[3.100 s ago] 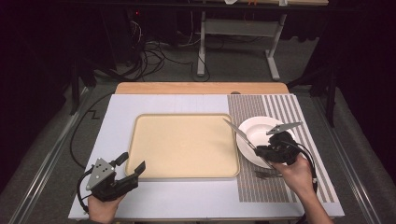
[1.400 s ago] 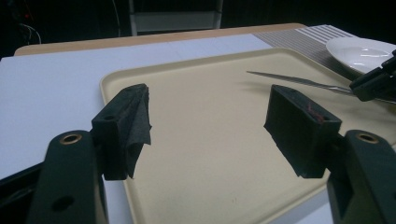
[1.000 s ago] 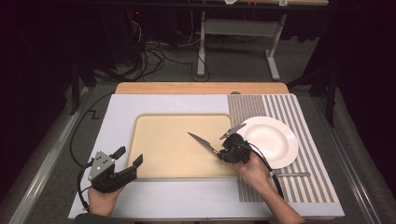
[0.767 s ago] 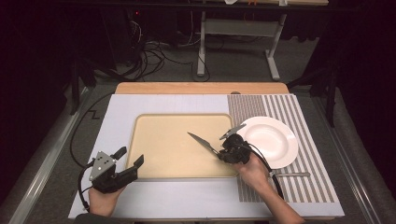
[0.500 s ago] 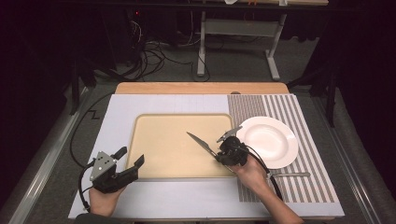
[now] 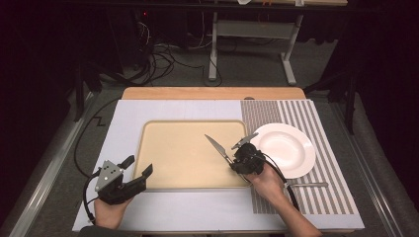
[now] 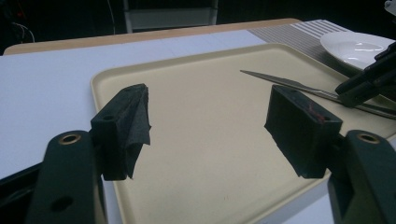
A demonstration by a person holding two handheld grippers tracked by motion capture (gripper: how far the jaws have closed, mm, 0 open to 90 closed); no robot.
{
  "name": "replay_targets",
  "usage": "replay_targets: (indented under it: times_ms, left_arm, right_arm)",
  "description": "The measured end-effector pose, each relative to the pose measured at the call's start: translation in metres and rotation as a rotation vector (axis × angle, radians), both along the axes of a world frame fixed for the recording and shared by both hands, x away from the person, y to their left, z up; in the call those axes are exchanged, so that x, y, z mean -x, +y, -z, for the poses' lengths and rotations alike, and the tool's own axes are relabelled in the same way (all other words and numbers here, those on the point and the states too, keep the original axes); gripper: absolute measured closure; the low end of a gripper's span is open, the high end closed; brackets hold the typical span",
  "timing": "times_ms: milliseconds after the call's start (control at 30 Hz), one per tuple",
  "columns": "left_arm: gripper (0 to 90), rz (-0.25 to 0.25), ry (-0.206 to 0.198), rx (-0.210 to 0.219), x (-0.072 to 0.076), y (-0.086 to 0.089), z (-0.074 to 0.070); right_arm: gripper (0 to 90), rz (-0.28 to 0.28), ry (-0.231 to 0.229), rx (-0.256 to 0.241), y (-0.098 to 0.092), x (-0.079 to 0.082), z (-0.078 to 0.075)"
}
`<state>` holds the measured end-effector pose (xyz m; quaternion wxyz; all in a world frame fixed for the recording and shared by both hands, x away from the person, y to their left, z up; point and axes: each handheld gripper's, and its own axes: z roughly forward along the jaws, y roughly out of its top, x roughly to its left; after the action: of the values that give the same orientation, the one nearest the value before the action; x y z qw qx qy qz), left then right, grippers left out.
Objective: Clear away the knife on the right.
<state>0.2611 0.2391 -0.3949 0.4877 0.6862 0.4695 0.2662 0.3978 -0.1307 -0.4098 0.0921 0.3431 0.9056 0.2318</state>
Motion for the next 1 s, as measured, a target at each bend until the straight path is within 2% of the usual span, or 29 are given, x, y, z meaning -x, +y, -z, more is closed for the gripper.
replay_targets:
  times_ms: [33, 133, 233, 267, 800, 1000]
  left_arm:
    - [31.3, 0.001, 0.001, -0.001, 0.000, 0.000, 0.000]
    - [31.3, 0.002, 0.001, 0.000, 0.000, 0.000, 0.000]
    - [31.4, 0.002, 0.002, 0.001, 0.000, 0.000, 0.000]
    - [31.5, 0.003, 0.002, 0.003, 0.000, 0.000, 0.000]
    - [31.6, 0.004, 0.002, 0.001, 0.001, 0.001, 0.000]
    - [31.6, 0.005, 0.002, -0.002, 0.001, 0.001, 0.000]
  right_arm:
    - [73.6, -0.008, -0.007, 0.004, -0.002, -0.002, 0.000]
    - [73.5, 0.025, 0.000, 0.003, -0.004, -0.002, 0.000]
    - [74.0, 0.012, -0.018, 0.012, -0.007, -0.004, 0.000]
    - [73.8, 0.027, -0.014, 0.013, -0.008, -0.003, 0.000]
    - [71.9, 0.055, -0.019, 0.012, -0.012, -0.006, 0.000]
    - [71.3, 0.051, -0.022, 0.004, -0.015, -0.008, 0.000]
